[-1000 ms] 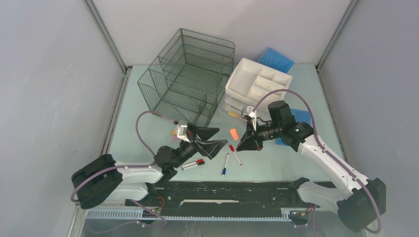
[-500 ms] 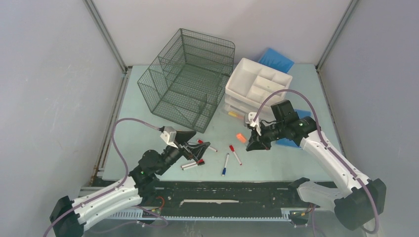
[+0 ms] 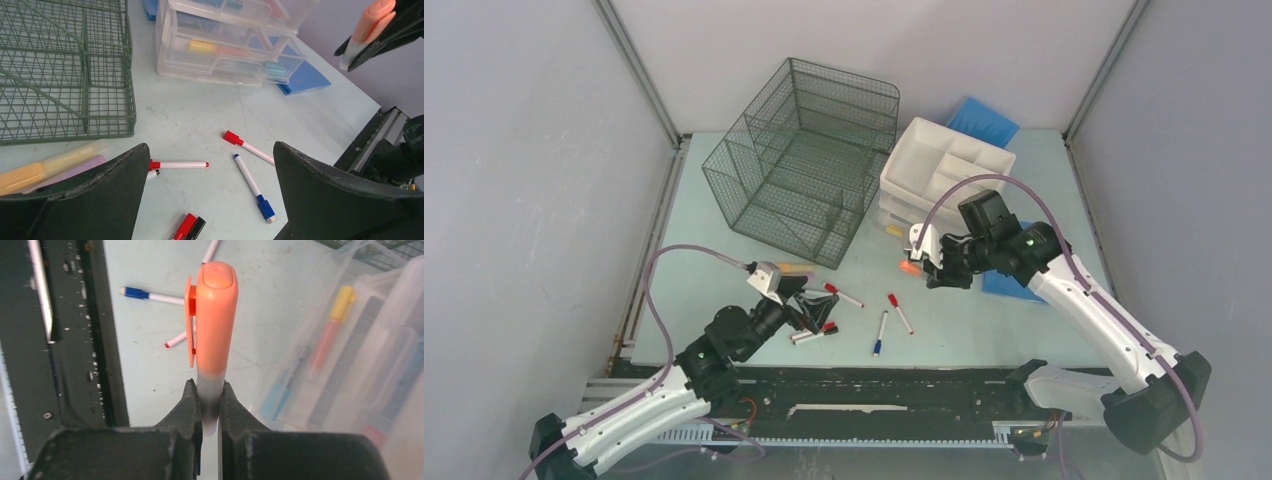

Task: Organize the desk
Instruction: Place the stationery in the drawer.

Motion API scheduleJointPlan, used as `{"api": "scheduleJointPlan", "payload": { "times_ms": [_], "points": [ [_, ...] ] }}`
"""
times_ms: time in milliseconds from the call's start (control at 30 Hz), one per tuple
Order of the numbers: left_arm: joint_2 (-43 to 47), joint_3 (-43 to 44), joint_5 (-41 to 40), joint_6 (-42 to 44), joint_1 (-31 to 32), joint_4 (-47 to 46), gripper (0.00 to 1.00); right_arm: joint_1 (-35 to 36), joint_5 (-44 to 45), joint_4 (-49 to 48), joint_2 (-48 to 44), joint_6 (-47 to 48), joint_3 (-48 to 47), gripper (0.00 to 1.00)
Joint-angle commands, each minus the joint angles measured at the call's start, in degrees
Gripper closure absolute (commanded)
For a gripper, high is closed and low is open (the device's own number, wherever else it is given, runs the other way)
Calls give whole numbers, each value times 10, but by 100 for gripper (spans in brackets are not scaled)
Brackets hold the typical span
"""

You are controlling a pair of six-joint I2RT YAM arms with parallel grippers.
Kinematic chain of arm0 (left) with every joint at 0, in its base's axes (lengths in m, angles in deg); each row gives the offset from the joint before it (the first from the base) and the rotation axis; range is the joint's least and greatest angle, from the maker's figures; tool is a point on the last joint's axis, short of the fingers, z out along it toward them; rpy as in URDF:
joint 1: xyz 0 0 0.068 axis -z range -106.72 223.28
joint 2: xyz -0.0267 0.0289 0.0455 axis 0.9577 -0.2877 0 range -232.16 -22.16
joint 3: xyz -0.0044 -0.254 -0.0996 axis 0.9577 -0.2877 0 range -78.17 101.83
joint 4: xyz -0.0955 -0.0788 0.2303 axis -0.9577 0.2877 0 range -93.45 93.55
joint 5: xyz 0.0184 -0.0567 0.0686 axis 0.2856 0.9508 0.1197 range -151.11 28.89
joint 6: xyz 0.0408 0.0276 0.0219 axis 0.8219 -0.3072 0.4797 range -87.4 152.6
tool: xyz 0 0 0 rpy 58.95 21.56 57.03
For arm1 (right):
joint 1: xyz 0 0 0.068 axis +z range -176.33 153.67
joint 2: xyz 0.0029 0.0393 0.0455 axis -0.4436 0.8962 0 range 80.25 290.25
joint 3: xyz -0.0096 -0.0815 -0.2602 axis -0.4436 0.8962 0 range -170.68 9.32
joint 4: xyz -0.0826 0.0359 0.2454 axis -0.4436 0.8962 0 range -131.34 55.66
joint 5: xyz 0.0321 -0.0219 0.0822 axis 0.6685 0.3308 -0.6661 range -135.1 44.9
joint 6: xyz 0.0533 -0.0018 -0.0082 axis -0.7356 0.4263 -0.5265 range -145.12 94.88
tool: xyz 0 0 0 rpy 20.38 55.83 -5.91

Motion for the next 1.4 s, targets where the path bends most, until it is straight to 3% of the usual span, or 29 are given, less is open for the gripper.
{"api": "scheduleJointPlan", "payload": {
  "times_ms": [0, 300, 667, 1000, 1100, 1267, 1367],
  "points": [
    [18, -10, -21, 0, -3, 16, 0, 14, 89, -8, 13, -4, -37, 100],
    [70, -27, -31, -38, -8, 34, 0, 30, 174, -62, 38, -48, -46, 100],
    [61, -40, -74, -56, -13, 31, 0, 53, 293, -160, 100, -117, -42, 100],
    [102, -70, -122, -64, -14, 54, 0, 37, 360, -235, 126, -177, -18, 98],
    [116, -72, -133, -69, -14, 74, 0, 33, 371, -245, 138, -182, -9, 90],
    [126, -72, -142, -79, -15, 88, 0, 21, 365, -254, 135, -193, 5, 59],
    [126, -68, -143, -100, -16, 99, 0, 15, 345, -250, 127, -200, 12, 46]
  ]
}}
